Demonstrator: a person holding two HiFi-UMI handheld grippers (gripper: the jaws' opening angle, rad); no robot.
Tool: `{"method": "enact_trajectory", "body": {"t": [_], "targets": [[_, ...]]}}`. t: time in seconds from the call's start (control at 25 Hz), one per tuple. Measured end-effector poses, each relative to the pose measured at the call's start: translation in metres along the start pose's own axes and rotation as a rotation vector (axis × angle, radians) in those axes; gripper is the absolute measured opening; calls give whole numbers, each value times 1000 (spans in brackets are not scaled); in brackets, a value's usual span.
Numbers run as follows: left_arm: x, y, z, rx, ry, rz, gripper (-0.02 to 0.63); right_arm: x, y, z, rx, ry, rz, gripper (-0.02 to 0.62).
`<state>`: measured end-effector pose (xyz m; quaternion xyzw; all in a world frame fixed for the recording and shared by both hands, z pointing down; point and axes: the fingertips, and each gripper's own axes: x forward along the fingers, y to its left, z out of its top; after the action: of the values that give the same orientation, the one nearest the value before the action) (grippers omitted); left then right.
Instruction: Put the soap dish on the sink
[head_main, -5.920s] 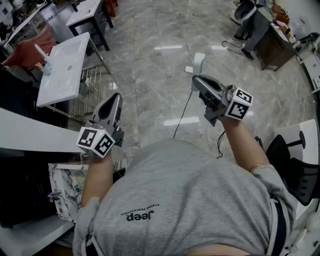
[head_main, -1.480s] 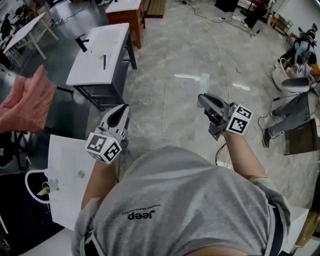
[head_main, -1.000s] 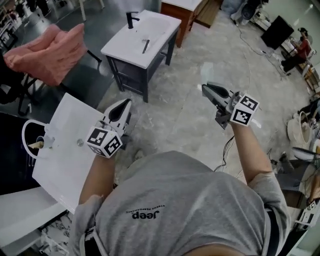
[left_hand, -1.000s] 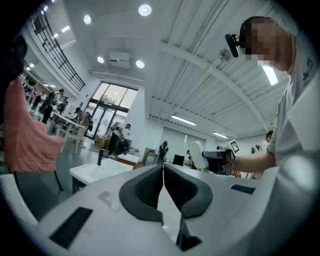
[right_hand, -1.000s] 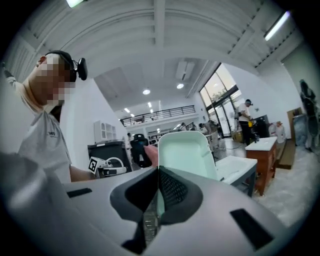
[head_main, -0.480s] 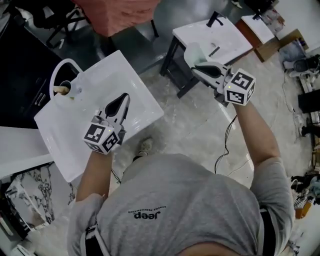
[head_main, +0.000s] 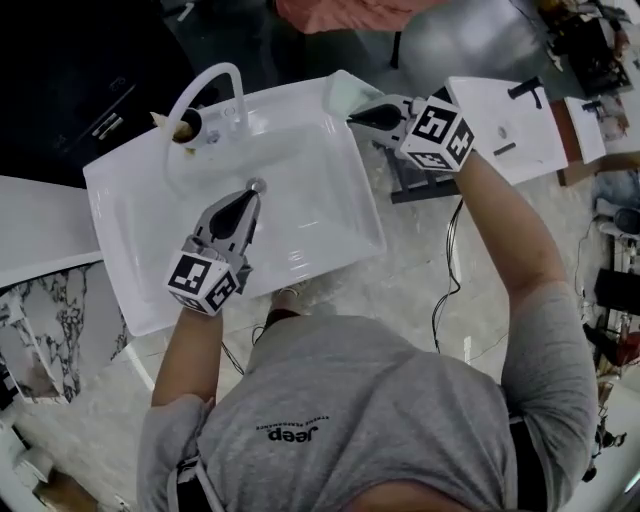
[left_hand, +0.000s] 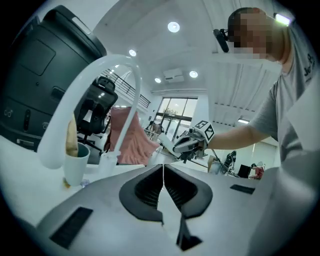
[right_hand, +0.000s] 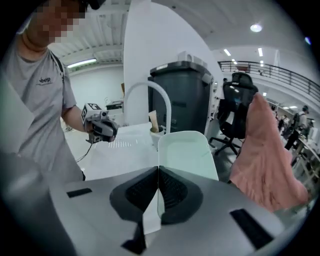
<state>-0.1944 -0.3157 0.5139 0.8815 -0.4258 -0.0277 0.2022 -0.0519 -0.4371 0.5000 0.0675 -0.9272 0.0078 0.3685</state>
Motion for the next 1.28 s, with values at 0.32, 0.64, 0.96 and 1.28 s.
{"method": "enact_trajectory", "body": {"t": [0.32,0.64,0.96,1.28], "targets": [[-9,35,-37,-66,29,50,20,116,-26,-33,-143,204,142,63],[-3,41,-57,-85,51,57,20,170,-37,-65,-241,314,228,63],[5,36,-68,-76,81,40,20,195,-39,-86,-292,397,278,63],[14,33,-69,-69,92,30,20,203,-36,-99,-362,436,298,64]]}}
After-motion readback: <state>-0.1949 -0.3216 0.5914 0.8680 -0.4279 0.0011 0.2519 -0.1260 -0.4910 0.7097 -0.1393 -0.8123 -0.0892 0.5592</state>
